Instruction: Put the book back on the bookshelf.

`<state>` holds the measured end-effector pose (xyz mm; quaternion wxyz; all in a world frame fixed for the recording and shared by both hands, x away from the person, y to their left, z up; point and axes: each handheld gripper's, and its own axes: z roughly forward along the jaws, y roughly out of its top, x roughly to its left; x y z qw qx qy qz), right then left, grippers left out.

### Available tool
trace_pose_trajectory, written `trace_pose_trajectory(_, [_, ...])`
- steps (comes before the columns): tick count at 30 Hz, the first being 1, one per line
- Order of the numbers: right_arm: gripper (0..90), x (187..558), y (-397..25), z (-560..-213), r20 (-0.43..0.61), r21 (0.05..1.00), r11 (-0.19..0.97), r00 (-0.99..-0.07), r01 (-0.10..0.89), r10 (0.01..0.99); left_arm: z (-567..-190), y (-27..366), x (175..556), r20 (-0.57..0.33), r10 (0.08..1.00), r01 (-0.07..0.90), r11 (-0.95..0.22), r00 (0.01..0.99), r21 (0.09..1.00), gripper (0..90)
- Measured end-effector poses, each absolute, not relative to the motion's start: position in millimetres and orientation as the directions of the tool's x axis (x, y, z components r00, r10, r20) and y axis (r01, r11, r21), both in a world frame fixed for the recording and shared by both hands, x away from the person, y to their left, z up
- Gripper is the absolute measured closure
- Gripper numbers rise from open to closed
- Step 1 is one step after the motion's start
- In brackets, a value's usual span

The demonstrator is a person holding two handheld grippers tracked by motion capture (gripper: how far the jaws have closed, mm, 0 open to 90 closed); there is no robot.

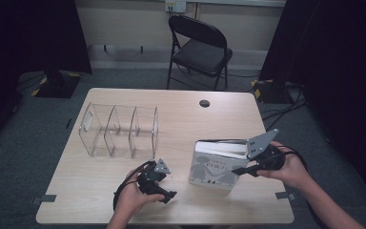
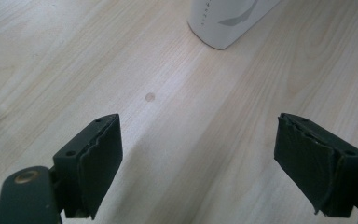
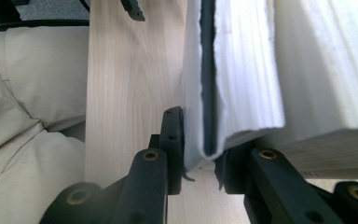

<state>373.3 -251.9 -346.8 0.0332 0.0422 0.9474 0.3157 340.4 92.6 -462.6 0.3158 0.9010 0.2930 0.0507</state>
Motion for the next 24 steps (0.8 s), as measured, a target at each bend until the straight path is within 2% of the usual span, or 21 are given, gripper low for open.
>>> trace_pose_trajectory(14, [74.0,380.9,-250.9,-344.7,0.005,0.576,0.812,-0.994,0.094,0.112,-465.5,85.2,341.0,-0.082,0.554,0.492,-0.652,0.829,0.577,15.3])
trace_pose_trajectory(24, [69.7,384.1,-251.6,-345.8,0.027,0.570,0.813,-0.992,0.119,0.127,-460.1,84.7,342.6,-0.078,0.546,0.490,-0.669,0.834,0.558,20.6])
